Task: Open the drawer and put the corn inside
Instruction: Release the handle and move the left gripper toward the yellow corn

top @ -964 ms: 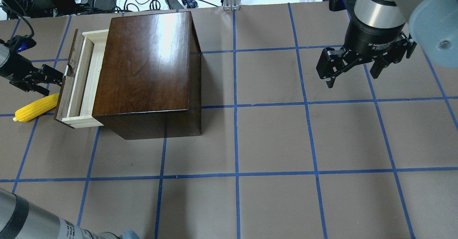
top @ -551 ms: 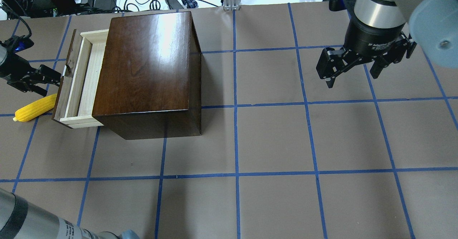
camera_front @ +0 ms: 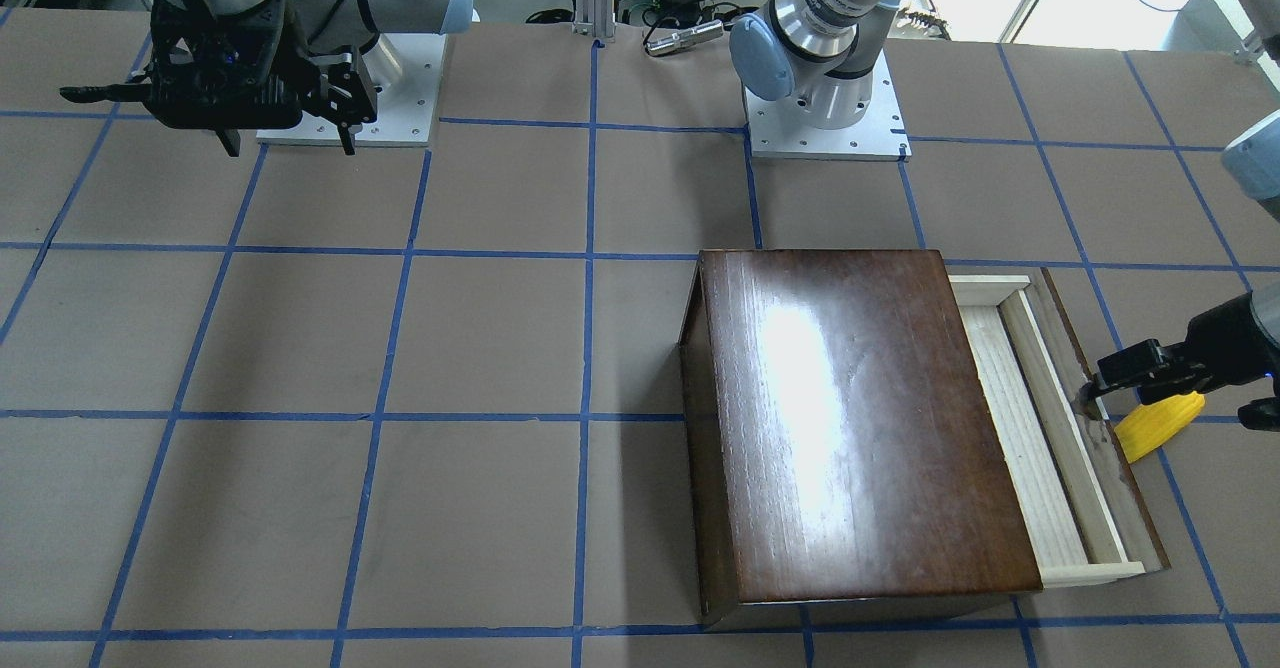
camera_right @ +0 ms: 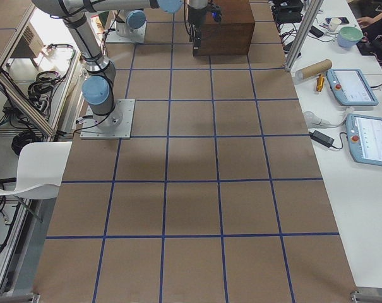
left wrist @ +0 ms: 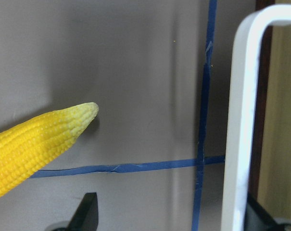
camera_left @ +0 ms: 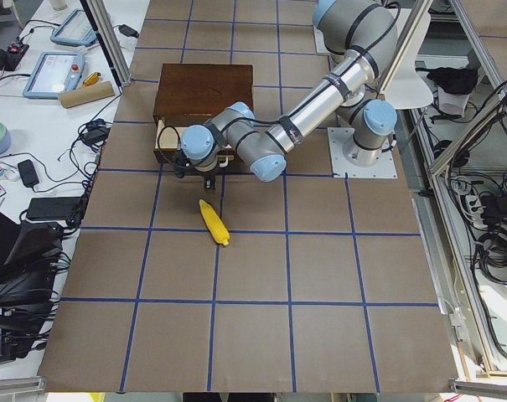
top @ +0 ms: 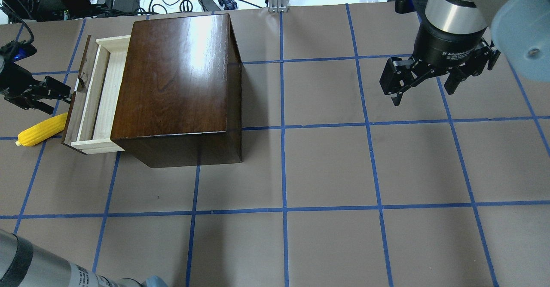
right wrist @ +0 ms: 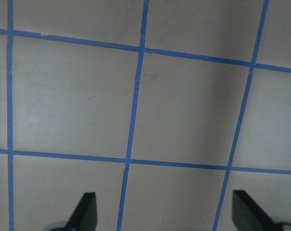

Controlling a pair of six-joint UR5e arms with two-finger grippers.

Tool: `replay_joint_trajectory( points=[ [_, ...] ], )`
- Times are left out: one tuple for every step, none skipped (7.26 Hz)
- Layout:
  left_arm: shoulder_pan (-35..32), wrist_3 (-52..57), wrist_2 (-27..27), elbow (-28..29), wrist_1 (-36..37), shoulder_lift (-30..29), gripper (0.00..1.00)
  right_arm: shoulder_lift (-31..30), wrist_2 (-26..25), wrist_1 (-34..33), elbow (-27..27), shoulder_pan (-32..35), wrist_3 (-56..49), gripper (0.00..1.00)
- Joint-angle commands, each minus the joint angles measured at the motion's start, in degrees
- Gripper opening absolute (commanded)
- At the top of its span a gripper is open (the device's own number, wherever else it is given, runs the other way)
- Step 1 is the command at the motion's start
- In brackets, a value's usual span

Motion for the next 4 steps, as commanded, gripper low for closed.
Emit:
replay_joint_trajectory(
  points=[
    [-0.4,0.0,0.1,1.7,-0.9,1.8,1.0,0.0,0.0,0.0,0.0,0.0,0.0,1.0],
    [-0.1,0.0,0.3,1.8,-1.0,2.9,1.0,0.1,0.0,0.0,0.0,0.0,0.0,1.0],
    [0.1,0.3,4.6,1.8,-0.7,3.4,1.0,0.0,0.0,0.0,0.0,0.0,0.0,1.0],
    [0.1,2.2,8.5,1.8,0.3,3.0,1.0,0.0,0.0,0.0,0.0,0.0,0.0,1.0]
  ],
)
